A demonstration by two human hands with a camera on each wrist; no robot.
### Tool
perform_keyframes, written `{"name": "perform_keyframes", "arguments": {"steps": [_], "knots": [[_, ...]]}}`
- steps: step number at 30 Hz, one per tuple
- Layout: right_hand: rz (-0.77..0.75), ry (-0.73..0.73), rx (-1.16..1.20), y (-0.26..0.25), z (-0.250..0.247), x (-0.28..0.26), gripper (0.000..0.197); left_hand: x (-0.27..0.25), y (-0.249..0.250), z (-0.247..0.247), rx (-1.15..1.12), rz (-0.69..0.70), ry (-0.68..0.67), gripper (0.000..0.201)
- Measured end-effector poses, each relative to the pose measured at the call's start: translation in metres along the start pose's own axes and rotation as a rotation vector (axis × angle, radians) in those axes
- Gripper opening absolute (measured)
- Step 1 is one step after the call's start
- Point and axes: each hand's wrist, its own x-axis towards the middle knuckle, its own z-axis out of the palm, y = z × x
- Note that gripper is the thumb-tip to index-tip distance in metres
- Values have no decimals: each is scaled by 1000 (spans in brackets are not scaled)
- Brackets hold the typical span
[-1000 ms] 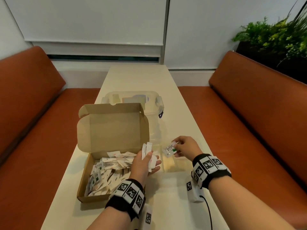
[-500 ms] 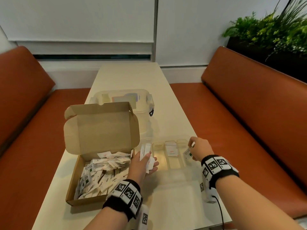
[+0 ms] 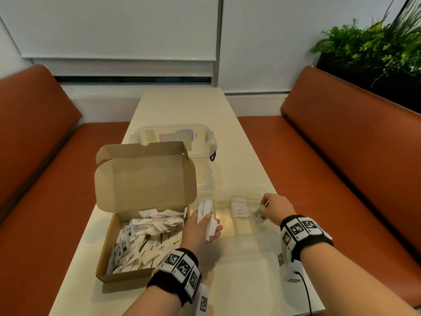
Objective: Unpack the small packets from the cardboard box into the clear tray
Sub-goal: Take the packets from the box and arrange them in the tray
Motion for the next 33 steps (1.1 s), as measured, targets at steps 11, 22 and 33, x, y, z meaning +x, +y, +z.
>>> {"name": "perform_keyframes", "arguments": {"steps": [11,22,33], "knots": [[6,-43,70,-11,-7,11,28,0,2,2,30,-28,19,11],[-22,-174,-267,-15,12,7,29,-2,3,1,40,-13,5,11],[-131,-267,-365,-15,14,1,42,-6,1,1,81,12,-11,12]]}}
